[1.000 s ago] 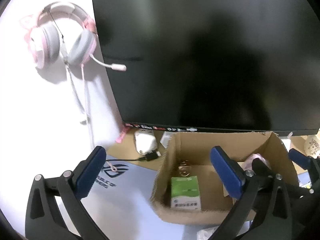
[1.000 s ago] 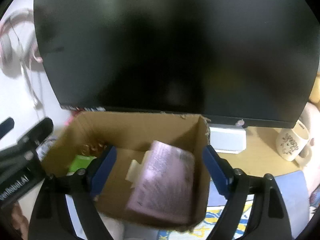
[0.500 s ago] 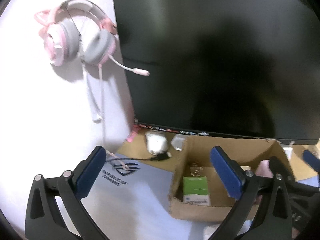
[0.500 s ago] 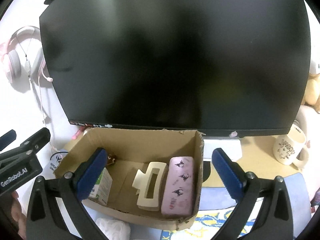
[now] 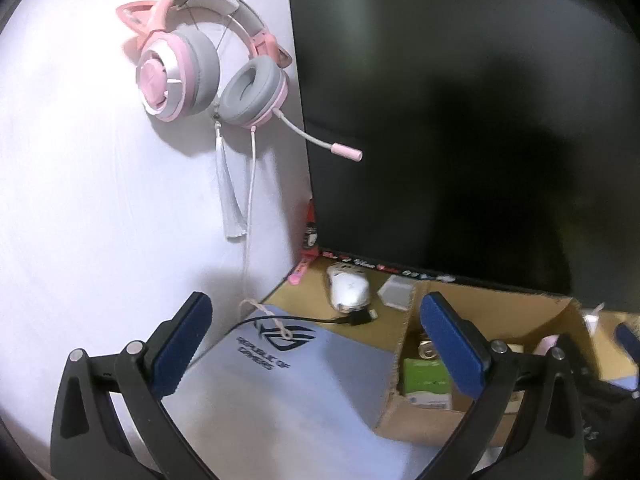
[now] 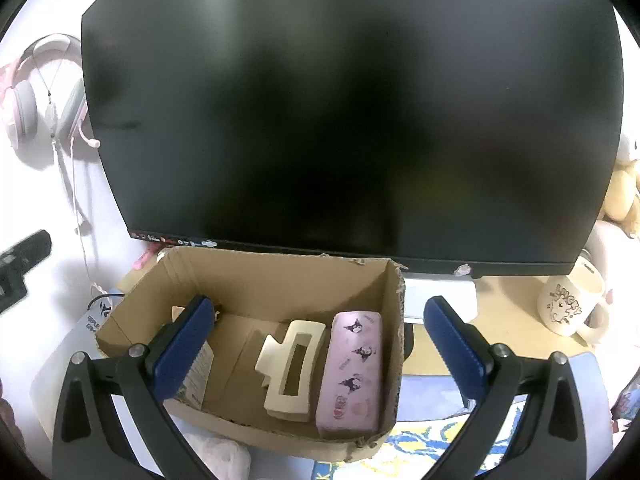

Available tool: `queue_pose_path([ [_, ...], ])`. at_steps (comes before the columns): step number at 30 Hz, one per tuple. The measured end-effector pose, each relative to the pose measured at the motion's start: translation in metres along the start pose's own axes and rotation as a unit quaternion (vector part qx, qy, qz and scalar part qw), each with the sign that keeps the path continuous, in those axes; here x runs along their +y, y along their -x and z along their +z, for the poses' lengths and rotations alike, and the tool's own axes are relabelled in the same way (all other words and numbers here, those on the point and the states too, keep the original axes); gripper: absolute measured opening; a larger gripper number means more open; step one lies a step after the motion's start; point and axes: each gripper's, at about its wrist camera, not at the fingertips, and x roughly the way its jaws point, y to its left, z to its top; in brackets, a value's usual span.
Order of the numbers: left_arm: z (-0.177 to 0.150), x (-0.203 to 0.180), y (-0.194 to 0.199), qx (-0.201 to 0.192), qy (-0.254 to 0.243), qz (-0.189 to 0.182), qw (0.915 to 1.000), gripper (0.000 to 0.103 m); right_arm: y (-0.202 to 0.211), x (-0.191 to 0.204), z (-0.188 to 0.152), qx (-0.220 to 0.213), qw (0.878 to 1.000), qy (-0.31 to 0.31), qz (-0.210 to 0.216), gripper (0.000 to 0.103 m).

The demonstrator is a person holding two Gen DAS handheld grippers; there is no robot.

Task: Organize objects
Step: 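Withdraw both tools from the box toward the remaining items on the towel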

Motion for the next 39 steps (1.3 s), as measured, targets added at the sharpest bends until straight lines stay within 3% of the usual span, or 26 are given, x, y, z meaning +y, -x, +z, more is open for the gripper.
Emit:
queue_pose_path([
  [4,0.000,0.001,0.005,0.006,0.009,-0.019,0.9998,0.103,0.007,-0.001,0.002,-0.004,1.000,-0.005,-0.003,0.103],
  [11,0.002,0.002,0.014,0.002,0.013,-0.003,0.9999,0.103,0.025,-0.002,0.006,-0.015,1.000,-0.004,-0.004,0.103],
  [17,0.000,0.006,0.028,0.012,0.033,-0.032,0.9989,0.103,0.041,-0.009,0.008,-0.006,0.999,-0.028,0.015,0.103],
  [24,0.000,0.007,0.052,-0.014,0.007,0.001,0.9999,0.103,0.055,-0.023,0.004,0.002,0.997,-0.079,0.011,0.103],
  [31,-0.006,0.014,0.061,-0.004,-0.003,0.007,1.0000,0.103,0.067,-0.044,-0.002,0.012,0.991,-0.134,0.022,0.103],
  [39,-0.023,0.022,0.059,0.025,0.027,-0.031,0.9988,0.103,0.074,-0.052,-0.021,0.027,0.990,-0.137,0.005,0.103],
])
